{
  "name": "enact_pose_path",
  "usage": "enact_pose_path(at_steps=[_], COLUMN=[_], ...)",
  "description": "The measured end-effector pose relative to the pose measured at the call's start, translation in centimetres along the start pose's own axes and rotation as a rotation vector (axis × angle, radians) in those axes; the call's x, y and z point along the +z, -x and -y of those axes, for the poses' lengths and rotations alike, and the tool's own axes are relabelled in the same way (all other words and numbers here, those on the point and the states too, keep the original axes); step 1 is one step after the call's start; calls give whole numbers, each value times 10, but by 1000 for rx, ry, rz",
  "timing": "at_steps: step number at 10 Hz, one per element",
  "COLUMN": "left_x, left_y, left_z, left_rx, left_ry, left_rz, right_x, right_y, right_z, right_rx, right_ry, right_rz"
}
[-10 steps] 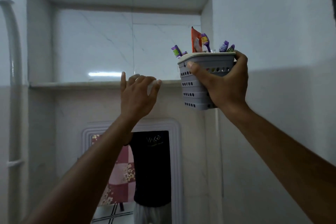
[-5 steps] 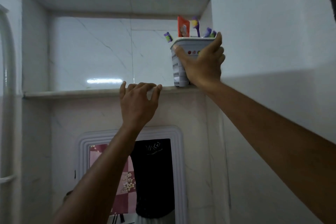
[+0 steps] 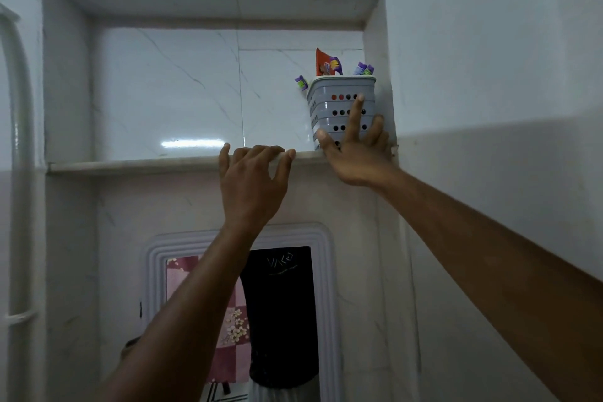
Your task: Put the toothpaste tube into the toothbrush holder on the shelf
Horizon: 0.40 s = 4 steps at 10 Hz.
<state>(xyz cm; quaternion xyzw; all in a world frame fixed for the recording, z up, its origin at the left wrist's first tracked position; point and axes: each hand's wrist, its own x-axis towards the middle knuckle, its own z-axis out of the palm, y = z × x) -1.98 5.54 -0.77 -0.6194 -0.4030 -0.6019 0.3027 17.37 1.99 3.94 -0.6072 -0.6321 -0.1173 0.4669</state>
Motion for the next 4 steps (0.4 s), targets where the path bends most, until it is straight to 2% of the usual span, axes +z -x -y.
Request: enact_pose_path(at_steps=[1, 2, 3, 4], left_x=[-2, -7, -13, -18], left_y=[1, 2, 3, 9], left_z=[-1, 3, 9, 16], left_rx=[2, 42, 100, 122], left_ry=[7, 18, 39, 120], left_rz=[7, 55, 108, 141], right_x=[3, 11, 12, 8], right_y=[5, 19, 33, 50], right_z=[-3, -8, -15, -21], right_rx=[-38, -75, -169, -241], right_ry=[-38, -74, -117, -127], right_rz=[-111, -349, -509, -557])
